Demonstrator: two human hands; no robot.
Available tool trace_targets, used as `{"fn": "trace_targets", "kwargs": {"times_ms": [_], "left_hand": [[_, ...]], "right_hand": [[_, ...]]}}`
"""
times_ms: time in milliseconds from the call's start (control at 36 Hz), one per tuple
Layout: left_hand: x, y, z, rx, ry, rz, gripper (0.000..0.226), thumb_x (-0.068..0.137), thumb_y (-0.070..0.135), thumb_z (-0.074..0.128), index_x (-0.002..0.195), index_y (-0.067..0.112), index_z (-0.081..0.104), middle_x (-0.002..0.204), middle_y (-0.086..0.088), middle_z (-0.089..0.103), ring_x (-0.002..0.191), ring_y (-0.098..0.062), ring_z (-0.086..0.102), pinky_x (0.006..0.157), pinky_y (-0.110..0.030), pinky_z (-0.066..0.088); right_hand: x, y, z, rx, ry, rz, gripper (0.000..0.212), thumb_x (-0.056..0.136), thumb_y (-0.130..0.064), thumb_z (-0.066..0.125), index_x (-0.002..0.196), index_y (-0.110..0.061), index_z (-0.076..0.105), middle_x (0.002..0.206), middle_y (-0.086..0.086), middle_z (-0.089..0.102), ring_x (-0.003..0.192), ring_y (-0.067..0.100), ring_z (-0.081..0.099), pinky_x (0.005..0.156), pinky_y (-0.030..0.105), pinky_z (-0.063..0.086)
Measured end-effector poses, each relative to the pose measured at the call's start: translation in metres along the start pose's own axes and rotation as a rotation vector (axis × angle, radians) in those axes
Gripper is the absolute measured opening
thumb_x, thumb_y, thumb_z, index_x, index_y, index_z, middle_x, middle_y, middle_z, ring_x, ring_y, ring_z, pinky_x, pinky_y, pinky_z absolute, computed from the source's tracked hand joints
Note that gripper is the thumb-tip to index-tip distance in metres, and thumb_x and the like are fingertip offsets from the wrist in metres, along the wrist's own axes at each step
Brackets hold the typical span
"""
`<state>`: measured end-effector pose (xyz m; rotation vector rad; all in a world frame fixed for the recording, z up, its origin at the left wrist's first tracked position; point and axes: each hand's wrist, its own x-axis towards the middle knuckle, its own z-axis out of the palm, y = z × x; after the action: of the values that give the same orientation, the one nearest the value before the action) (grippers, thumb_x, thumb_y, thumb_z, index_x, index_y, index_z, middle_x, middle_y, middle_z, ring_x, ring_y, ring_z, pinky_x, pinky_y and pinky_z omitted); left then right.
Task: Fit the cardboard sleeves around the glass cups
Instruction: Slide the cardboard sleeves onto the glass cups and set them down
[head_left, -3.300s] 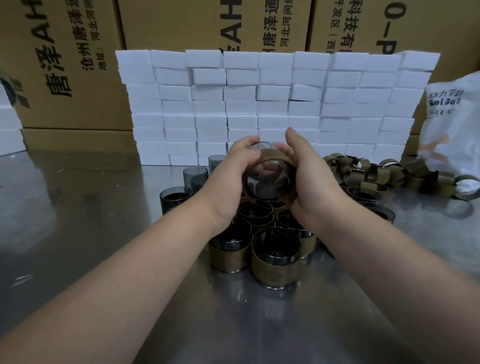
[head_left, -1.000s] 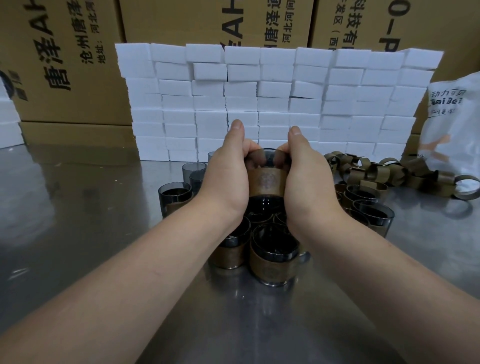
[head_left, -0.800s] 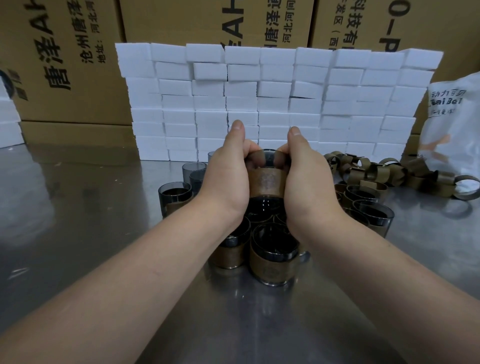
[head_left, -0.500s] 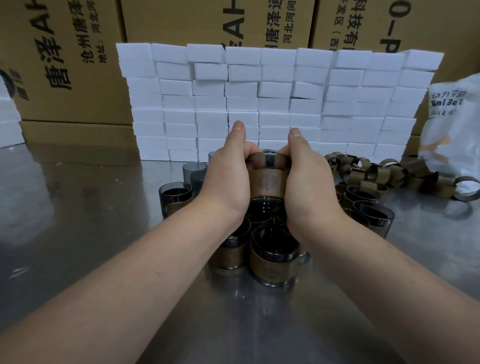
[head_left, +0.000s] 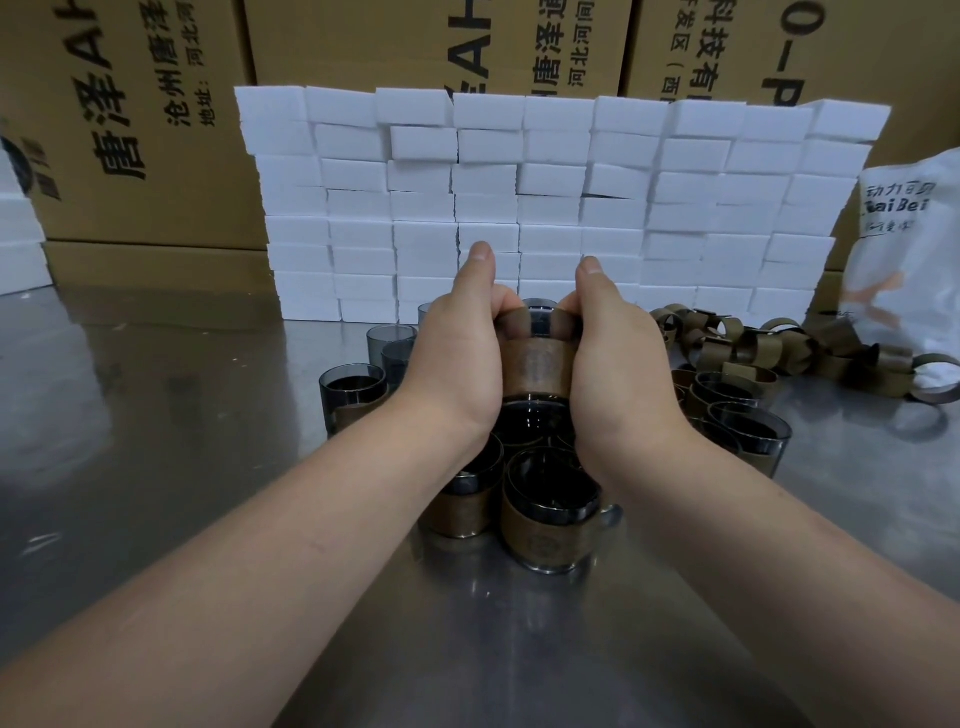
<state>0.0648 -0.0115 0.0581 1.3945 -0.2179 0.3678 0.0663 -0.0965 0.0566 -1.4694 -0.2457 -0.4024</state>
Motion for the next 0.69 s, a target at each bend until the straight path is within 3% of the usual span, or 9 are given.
{"fn": "trace_targets", "kwargs": {"times_ms": [111,306,472,695], "left_hand": [[-0.0002,0.0002,0.0003,0.013,0.004,0.003,0.067,0.096,0.048,0.028,0.036,0.02,0.037,0.045,0.002,0.033,0.043,-0.013,0.032,0.048,-0.026,0.026],[0.0001,0.0004,-0.0006,0.031,0.002,0.009,0.067,0.096,0.049,0.027,0.036,0.02,0.038,0.046,0.001,0.033,0.045,-0.013,0.032,0.05,-0.028,0.026],[-0.0003,0.0008,-0.001,0.047,0.007,0.019,0.067,0.096,0.049,0.027,0.036,0.02,0.036,0.043,0.003,0.032,0.043,-0.012,0.03,0.047,-0.026,0.025],[-0.0006,0.0014,-0.0009,0.046,0.002,0.019,0.068,0.096,0.048,0.028,0.035,0.02,0.036,0.043,0.003,0.032,0.042,-0.012,0.031,0.046,-0.025,0.025]], "right_hand": [[-0.0003,-0.0001,-0.0005,-0.022,-0.002,-0.015,0.048,0.096,-0.041,0.037,0.052,-0.022,0.035,0.05,-0.002,0.034,0.047,0.013,0.034,0.044,0.02,0.031],[-0.001,-0.0009,0.0004,-0.019,0.0,-0.004,0.05,0.096,-0.04,0.039,0.05,-0.022,0.033,0.048,-0.003,0.035,0.048,0.014,0.035,0.052,0.026,0.032],[-0.0006,-0.0004,-0.0003,-0.024,-0.001,-0.007,0.053,0.096,-0.04,0.039,0.046,-0.023,0.033,0.044,-0.007,0.034,0.043,0.01,0.034,0.038,0.017,0.028],[0.0003,-0.0004,-0.0005,-0.034,-0.01,0.008,0.061,0.096,-0.042,0.038,0.038,-0.022,0.035,0.043,-0.007,0.035,0.042,0.011,0.034,0.037,0.017,0.027]]}}
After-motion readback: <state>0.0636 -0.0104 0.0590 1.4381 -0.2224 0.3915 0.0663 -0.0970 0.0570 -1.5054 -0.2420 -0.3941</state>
